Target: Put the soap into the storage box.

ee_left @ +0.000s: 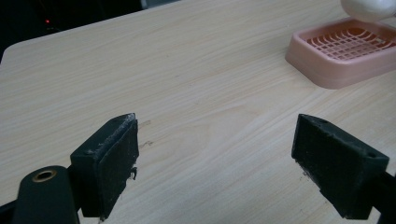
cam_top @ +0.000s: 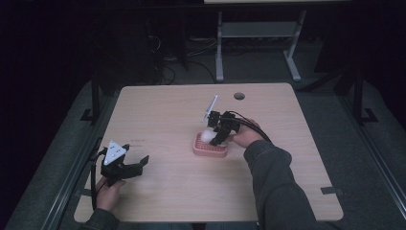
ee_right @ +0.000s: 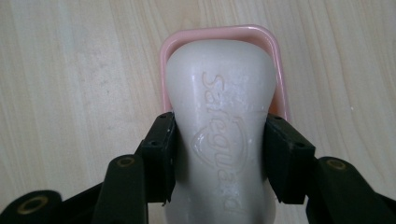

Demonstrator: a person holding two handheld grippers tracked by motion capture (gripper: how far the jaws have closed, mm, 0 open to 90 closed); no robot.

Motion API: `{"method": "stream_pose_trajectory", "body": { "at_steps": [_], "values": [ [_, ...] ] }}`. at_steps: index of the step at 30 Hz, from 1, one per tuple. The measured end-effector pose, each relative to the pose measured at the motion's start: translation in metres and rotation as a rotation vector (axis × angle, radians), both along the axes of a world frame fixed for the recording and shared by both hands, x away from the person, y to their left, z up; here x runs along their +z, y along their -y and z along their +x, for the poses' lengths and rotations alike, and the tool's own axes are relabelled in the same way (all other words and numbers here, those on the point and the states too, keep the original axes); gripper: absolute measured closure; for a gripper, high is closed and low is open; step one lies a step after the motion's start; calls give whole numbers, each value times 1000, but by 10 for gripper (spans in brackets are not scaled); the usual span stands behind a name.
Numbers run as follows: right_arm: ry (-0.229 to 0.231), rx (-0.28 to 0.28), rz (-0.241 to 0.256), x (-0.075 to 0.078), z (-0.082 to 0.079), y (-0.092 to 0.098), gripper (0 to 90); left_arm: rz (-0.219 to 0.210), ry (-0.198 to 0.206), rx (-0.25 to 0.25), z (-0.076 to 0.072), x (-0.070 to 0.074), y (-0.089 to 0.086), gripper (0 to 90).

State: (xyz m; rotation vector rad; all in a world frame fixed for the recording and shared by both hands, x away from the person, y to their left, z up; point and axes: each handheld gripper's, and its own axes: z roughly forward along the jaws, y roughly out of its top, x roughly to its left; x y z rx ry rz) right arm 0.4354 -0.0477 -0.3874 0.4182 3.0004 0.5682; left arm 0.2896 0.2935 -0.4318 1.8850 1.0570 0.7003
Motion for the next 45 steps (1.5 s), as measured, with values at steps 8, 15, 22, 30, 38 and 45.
{"method": "stream_pose_trajectory", "body": {
  "at_steps": [8, 15, 22, 30, 38, 45],
  "values": [
    [-12, -2, -21, -12, 6, -7, 487, 3, 1, -2, 0, 0, 0, 140],
    [-21, -4, -33, -20, 9, -11, 486, 3, 2, -2, 0, 0, 0, 141],
    [-23, -14, -32, -25, 12, -12, 486, 4, 1, -3, 0, 0, 0, 141],
    [-33, -16, -39, -31, 12, -13, 485, 1, 2, -2, 0, 0, 0, 141],
    [-19, -9, -56, -33, 12, -15, 483, 0, 2, -2, 0, 0, 0, 141],
    [-15, -8, -65, -34, 11, -16, 481, 1, 1, -4, 0, 0, 0, 141]
  ]
}}
